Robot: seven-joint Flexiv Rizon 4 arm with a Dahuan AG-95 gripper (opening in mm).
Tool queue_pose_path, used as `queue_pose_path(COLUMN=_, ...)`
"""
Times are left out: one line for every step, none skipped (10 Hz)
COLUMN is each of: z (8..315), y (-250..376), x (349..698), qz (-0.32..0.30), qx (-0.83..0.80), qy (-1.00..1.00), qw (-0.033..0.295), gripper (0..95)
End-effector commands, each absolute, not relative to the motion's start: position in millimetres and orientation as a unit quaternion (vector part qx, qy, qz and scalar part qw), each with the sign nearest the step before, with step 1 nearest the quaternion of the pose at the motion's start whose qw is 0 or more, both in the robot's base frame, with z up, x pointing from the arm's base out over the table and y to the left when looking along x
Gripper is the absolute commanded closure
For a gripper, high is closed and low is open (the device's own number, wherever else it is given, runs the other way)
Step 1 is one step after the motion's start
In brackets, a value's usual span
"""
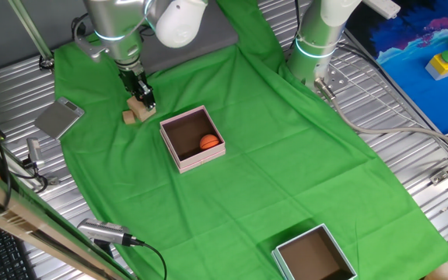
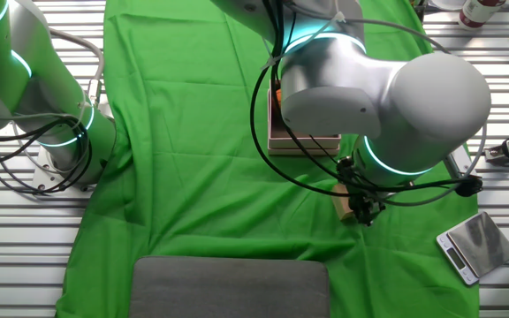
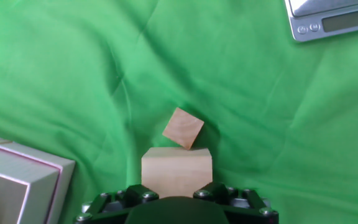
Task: Take everything out of the gift box
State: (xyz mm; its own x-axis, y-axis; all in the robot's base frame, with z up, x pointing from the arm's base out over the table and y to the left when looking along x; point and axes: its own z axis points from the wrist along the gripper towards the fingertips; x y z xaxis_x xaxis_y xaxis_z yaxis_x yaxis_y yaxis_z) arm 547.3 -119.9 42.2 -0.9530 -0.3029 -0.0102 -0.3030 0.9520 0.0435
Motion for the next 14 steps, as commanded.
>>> queue_pose_path(z=44.0, y=-119.5, x=546.9, qz=0.026, qx=-0.163, qy=0.986, qw=0.003, gripper=19.0)
queue_pose_path(z=49.2, y=-119.4, x=546.3, qz=0.026, qx=-0.168, qy=0.985, qw=0.002, gripper=19.0)
queue_pose_path(z=55.6, y=-119.0, x=545.6, qz=0.026, qx=-0.171, qy=0.985, qw=0.001, gripper=19.0)
queue_pose_path(z=65.3, y=-118.3, x=544.2, qz=0.026, qx=-0.175, qy=0.984, qw=-0.002, gripper=19.0)
queue_pose_path(z=77.6, y=-116.8, x=541.8, qz=0.025, qx=-0.181, qy=0.983, qw=-0.004, gripper=19.0)
queue_pose_path(z=88.5, y=-114.9, x=539.5, qz=0.025, qx=-0.188, qy=0.982, qw=-0.004, gripper=19.0)
queue_pose_path(z=96.9, y=-112.5, x=537.5, qz=0.025, qx=-0.189, qy=0.982, qw=-0.007, gripper=19.0)
queue_pose_path(z=103.7, y=-109.8, x=536.2, qz=0.025, qx=-0.188, qy=0.982, qw=-0.010, gripper=19.0)
queue_pose_path(z=109.6, y=-105.1, x=535.8, qz=0.025, qx=-0.187, qy=0.982, qw=-0.011, gripper=19.0)
queue_pose_path(z=114.5, y=-96.6, x=536.5, qz=0.026, qx=-0.186, qy=0.982, qw=-0.011, gripper=19.0)
queue_pose_path(z=117.1, y=-89.2, x=537.3, qz=0.026, qx=-0.185, qy=0.982, qw=-0.011, gripper=19.0)
queue_pose_path(z=120.0, y=-78.3, x=538.1, qz=0.026, qx=-0.182, qy=0.983, qw=-0.011, gripper=19.0)
queue_pose_path(z=122.5, y=-68.4, x=538.4, qz=0.026, qx=-0.178, qy=0.984, qw=-0.011, gripper=19.0)
queue_pose_path(z=124.3, y=-60.0, x=538.5, qz=0.025, qx=-0.173, qy=0.984, qw=-0.011, gripper=19.0)
